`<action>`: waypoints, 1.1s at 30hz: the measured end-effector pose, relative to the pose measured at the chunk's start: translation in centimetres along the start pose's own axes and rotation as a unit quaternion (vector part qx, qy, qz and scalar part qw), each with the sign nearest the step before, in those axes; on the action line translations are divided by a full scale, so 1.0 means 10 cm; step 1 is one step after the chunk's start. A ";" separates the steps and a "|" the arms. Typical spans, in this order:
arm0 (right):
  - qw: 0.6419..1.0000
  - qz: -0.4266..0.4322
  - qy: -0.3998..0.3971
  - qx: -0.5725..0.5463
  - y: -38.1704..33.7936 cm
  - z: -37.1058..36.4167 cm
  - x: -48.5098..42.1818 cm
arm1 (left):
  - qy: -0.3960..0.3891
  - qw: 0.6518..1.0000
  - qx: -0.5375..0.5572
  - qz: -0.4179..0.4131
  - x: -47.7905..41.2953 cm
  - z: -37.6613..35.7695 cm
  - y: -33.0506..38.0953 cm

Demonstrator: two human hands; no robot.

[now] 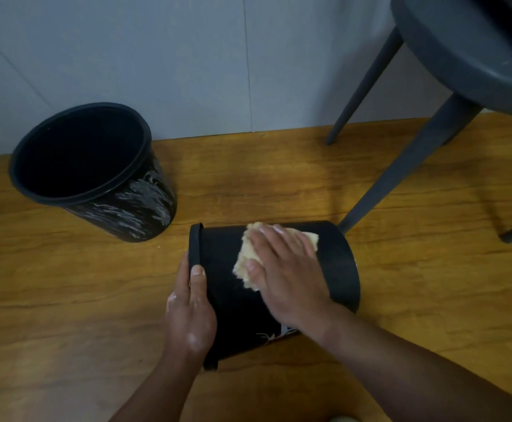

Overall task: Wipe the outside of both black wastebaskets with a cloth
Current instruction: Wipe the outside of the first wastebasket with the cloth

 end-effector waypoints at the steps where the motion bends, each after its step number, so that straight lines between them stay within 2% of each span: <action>1: 0.999 0.032 -0.006 -0.002 -0.14 -0.02 -0.01 | 0.002 1.000 0.002 -0.002 -0.01 -0.01 0.01; 5: 0.990 0.137 -0.025 0.018 -0.56 -0.16 0.10 | -0.007 0.999 0.025 0.023 -0.04 -0.02 0.00; 9: 0.987 0.150 -0.044 0.034 -0.36 -0.14 0.22 | 0.006 1.000 0.005 0.002 -0.03 0.02 0.01; 16: 0.998 -0.014 -0.044 0.037 0.73 0.03 0.65 | -0.014 1.000 -0.010 -0.001 0.03 0.01 0.04; 20: 0.996 -0.086 0.035 0.012 0.61 0.02 0.50 | -0.021 0.999 -0.025 -0.009 0.03 -0.01 0.03; 22: 0.994 -0.097 0.044 0.013 0.40 0.02 0.33 | -0.022 0.999 -0.026 -0.009 0.01 0.00 0.00; 28: 0.996 0.089 0.007 0.001 -0.54 -0.17 0.08 | 0.008 1.000 -0.020 -0.012 -0.05 0.01 -0.02; 33: 0.988 0.152 0.009 0.042 -0.42 -0.21 0.22 | 0.009 1.000 -0.012 -0.011 -0.12 0.02 -0.02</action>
Point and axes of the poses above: each hand's wrist, its own x-axis away from the middle knuckle, its own z-axis out of the back of the hand, y = z × x, the point moved 5 cm from there along -x, towards the middle knuckle, and after that the axes turned 15 degrees about z, right-handed, at the moved point
